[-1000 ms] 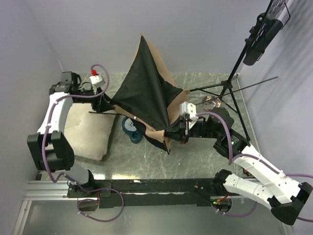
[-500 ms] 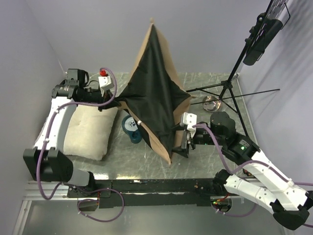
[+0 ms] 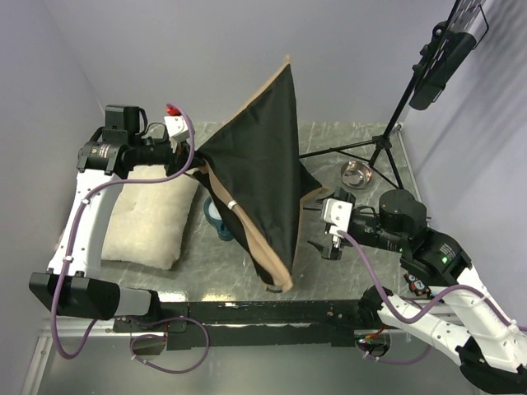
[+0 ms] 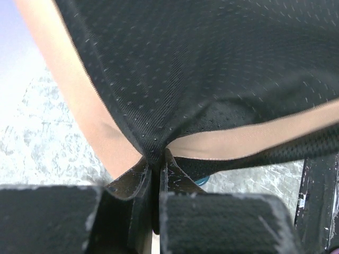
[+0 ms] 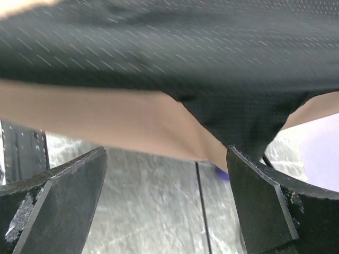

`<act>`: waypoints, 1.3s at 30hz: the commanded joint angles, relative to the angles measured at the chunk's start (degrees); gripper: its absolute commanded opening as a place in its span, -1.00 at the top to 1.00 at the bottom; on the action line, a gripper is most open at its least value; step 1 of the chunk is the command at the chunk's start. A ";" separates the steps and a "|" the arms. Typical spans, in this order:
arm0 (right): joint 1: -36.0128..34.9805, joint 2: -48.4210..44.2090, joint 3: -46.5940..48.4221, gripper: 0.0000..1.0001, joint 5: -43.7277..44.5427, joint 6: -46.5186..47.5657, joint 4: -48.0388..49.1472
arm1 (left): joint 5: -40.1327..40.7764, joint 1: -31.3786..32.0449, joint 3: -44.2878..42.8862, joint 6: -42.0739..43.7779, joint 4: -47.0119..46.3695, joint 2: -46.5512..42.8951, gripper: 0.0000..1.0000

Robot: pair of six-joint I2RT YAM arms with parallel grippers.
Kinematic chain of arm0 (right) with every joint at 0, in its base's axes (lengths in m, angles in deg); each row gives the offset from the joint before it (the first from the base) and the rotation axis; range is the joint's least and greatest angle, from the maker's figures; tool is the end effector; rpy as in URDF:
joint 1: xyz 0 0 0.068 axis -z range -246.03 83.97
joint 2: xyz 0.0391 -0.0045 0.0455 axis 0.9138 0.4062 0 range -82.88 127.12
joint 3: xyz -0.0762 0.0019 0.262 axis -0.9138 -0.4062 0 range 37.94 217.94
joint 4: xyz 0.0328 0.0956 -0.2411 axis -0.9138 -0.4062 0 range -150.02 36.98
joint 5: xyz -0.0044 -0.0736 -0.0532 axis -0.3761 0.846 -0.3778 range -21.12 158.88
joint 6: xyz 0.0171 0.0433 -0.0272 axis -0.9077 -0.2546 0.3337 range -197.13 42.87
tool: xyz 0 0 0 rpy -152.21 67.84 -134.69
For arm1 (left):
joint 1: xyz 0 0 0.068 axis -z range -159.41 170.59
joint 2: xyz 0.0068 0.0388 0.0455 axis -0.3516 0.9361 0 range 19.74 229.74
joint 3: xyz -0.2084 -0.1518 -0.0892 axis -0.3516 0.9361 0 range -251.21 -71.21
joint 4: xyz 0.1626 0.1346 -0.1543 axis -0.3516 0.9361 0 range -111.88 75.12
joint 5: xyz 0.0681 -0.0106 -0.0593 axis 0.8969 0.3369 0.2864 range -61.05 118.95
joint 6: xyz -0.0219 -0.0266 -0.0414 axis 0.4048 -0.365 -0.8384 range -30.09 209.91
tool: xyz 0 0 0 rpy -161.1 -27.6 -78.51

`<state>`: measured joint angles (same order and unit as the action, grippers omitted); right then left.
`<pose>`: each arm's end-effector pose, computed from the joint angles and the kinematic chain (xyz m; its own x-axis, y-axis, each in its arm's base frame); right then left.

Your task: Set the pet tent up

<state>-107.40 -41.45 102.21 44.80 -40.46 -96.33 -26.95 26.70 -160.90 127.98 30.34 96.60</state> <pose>0.0838 0.0930 0.4014 0.3210 -0.4438 -0.8366 -0.8708 0.2089 -0.4450 0.2536 -0.0567 0.4239 -0.0677 0.3549 -0.9324 0.9370 0.3436 0.0628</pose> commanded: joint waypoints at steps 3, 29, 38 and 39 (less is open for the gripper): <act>0.23 0.31 5.15 -1.00 5.52 4.20 -0.65 | 1.14 0.92 -2.24 -3.08 -0.64 -2.77 0.88; -21.21 37.93 34.09 -1.00 21.61 -9.51 19.14 | 7.91 8.66 -3.47 -7.57 -0.46 -7.78 0.88; -21.30 42.59 33.20 -1.00 23.90 -5.47 21.16 | 6.86 9.18 -4.18 -6.69 1.56 -9.79 0.88; -21.21 42.77 33.29 -1.00 23.81 -4.68 21.68 | 7.12 9.36 -3.74 -6.86 1.30 -10.23 0.88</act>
<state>-128.62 0.34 133.99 66.62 -48.22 -78.36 -18.55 35.53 -163.39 121.68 32.90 89.45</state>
